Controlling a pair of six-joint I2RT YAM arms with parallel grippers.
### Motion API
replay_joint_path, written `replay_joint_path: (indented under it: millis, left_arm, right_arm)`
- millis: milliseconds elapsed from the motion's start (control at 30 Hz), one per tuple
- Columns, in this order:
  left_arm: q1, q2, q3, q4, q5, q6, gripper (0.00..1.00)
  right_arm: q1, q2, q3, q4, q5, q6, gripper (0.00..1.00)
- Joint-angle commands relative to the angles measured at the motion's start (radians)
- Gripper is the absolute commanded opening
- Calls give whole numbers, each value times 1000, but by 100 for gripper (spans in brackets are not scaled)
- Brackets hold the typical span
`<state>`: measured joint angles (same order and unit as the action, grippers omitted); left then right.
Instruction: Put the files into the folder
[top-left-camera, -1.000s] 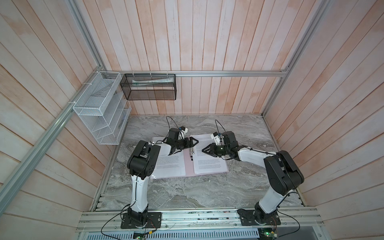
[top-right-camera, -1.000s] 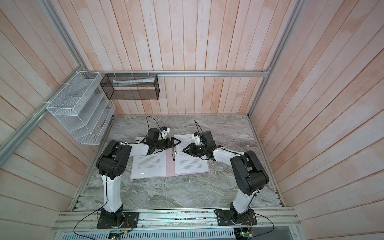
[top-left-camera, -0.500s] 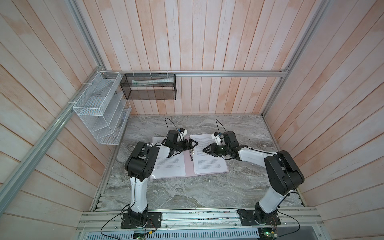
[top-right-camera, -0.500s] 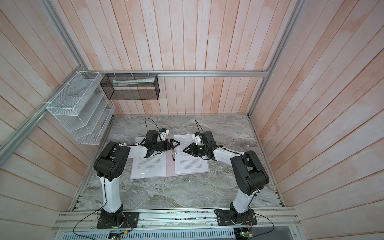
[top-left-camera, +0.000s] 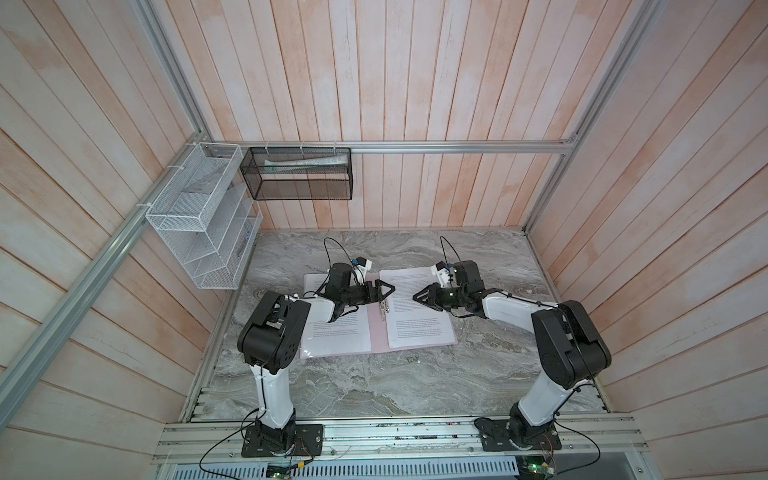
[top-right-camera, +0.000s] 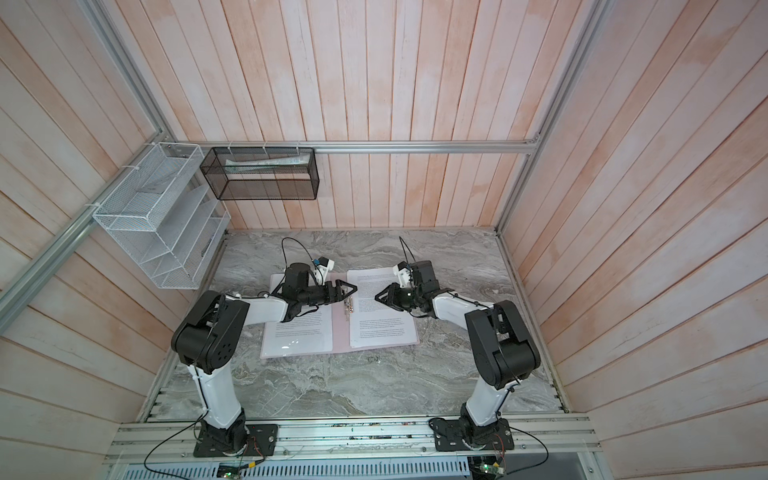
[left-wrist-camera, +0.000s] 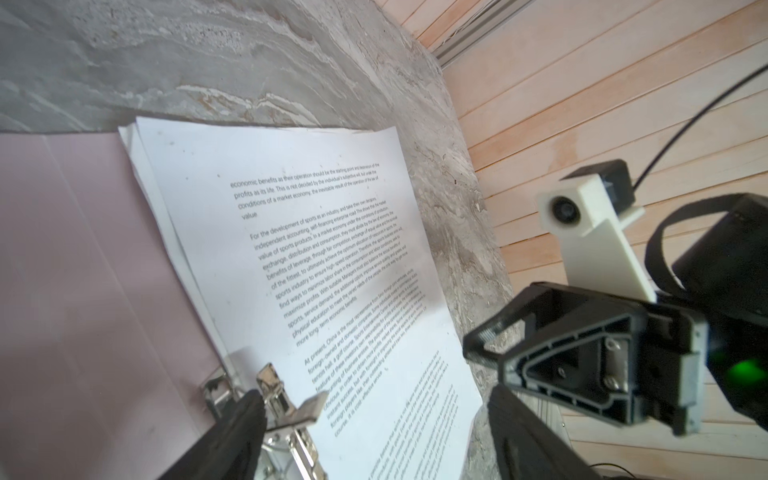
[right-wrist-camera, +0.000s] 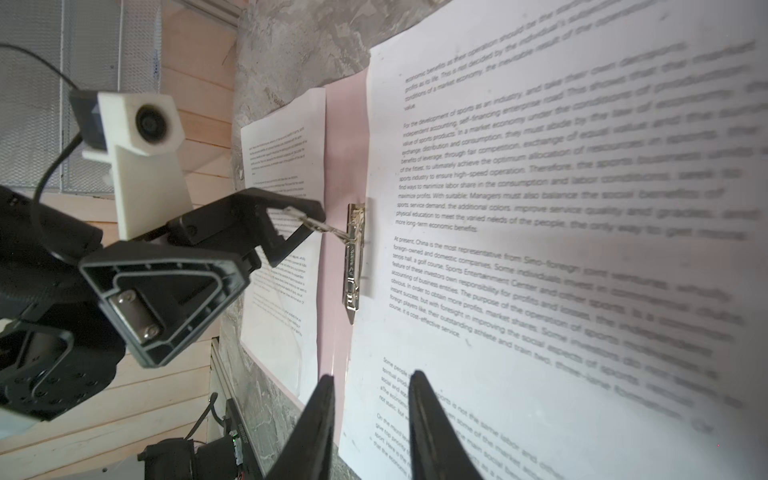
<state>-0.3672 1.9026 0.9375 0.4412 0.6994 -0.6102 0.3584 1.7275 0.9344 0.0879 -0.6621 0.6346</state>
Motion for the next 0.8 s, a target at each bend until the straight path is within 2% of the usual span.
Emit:
replay_joint_path:
  millis: [0, 200, 300, 400, 600, 767]
  left_arm:
    - [2, -66, -44, 35, 2, 1, 86]
    - [4, -138, -68, 0, -20, 19, 86]
    - [4, -162, -67, -9, -29, 14, 86]
    - [4, -186, -73, -6, -33, 6, 86]
    - [5, -230, -84, -35, -51, 27, 86]
    - [14, -250, -99, -44, -55, 36, 86]
  right_arm:
    - [-35, -2, 53, -90, 75, -60, 29]
    - [-80, 55, 171, -208, 248, -139, 34]
    - [-83, 119, 274, -291, 361, -193, 45]
    - [-84, 190, 375, -353, 440, -225, 48]
    - [-84, 307, 514, -407, 488, -244, 49]
    - [-82, 363, 562, -408, 493, -242, 49]
